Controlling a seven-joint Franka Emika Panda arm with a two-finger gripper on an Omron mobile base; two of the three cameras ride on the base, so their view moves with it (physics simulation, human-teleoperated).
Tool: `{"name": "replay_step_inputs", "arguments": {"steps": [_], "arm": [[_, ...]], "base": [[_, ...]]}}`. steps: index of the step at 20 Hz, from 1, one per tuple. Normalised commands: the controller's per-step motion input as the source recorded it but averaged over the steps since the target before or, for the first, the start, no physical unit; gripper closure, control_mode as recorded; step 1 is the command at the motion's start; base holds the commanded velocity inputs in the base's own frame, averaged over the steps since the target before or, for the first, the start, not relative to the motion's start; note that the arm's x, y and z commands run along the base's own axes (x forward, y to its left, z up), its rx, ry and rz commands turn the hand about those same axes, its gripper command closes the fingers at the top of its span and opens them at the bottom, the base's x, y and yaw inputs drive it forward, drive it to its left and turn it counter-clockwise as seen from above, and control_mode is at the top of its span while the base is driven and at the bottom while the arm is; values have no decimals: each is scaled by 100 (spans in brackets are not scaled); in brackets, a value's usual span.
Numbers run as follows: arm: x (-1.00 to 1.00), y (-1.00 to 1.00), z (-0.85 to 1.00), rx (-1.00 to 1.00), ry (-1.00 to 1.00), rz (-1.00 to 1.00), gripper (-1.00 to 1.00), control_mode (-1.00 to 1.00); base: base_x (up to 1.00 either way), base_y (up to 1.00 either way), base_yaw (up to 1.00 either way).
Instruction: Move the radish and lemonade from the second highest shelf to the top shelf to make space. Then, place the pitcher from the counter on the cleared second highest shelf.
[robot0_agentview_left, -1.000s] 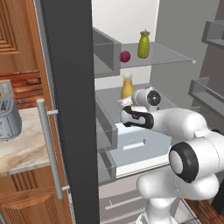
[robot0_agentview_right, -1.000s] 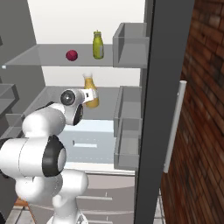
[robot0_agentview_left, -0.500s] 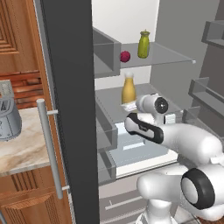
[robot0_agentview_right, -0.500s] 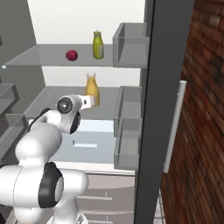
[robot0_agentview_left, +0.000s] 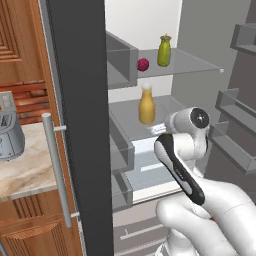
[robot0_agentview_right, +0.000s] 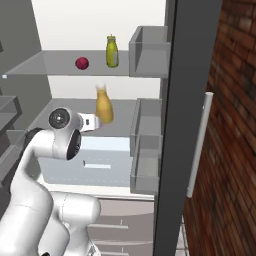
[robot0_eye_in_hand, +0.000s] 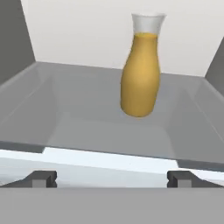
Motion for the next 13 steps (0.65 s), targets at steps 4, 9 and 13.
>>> {"name": "replay_step_inputs", "arguments": {"steps": [4,9,13], "arm": [[-91,0,71,0,35,0,-100,-100],[-76,0,13,4,5,0,-100,-100],[-21,-11,0,9,-1,1,-100,-100]], "base": [[0,0,0],[0,0,0],[0,0,0]]}}
